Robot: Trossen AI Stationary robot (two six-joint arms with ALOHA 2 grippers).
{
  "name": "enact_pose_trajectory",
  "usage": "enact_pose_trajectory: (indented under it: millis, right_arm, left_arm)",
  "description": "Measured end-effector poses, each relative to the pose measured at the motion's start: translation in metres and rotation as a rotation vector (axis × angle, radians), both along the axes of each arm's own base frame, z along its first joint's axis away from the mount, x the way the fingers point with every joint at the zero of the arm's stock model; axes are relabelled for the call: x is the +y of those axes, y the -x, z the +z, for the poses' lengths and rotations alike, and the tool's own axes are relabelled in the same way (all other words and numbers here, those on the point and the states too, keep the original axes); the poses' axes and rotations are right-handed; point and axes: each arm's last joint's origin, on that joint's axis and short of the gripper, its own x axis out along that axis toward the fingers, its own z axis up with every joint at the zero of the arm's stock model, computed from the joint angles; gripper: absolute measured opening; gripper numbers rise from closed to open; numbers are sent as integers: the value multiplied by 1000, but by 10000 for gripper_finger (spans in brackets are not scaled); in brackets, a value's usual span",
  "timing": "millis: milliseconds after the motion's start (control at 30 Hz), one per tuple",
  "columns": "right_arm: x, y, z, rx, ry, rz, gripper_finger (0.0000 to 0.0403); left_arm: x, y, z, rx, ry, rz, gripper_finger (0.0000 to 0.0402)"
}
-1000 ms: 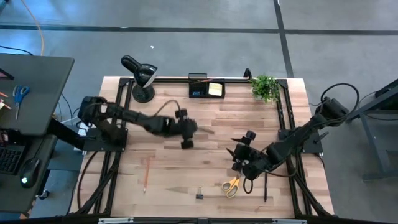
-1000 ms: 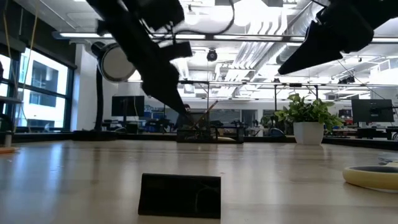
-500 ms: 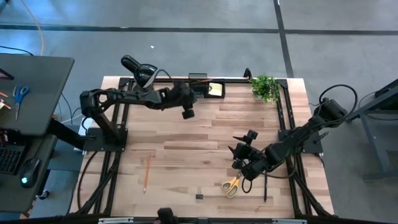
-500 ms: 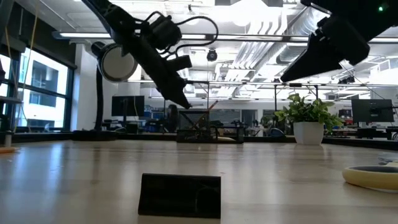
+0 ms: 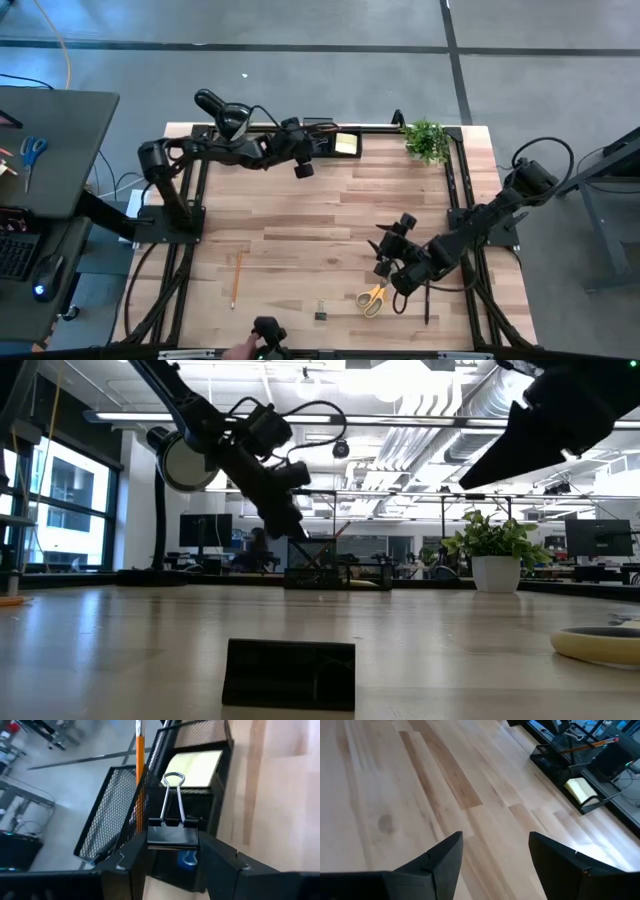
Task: Pick and place office supplies into organizer
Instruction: Put the black binder clip into the black desk organizer, then put the orange pencil into the black desk organizer
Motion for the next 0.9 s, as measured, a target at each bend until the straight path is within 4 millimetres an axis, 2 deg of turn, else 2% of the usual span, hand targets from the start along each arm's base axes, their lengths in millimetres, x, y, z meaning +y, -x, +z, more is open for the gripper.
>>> enact_pose_trajectory:
  millis: [167, 500, 900]
  right_arm:
    - [6, 3, 1, -32, -24, 4, 222]
    - [6, 3, 1, -39, -17, 2, 222]
    - [6, 3, 2, -53, 4, -7, 222]
  left_arm:
    - [5, -2, -8, 43, -78, 74, 138]
    - [5, -3, -9, 38, -74, 81, 144]
    - [5, -2, -8, 17, -68, 121, 236]
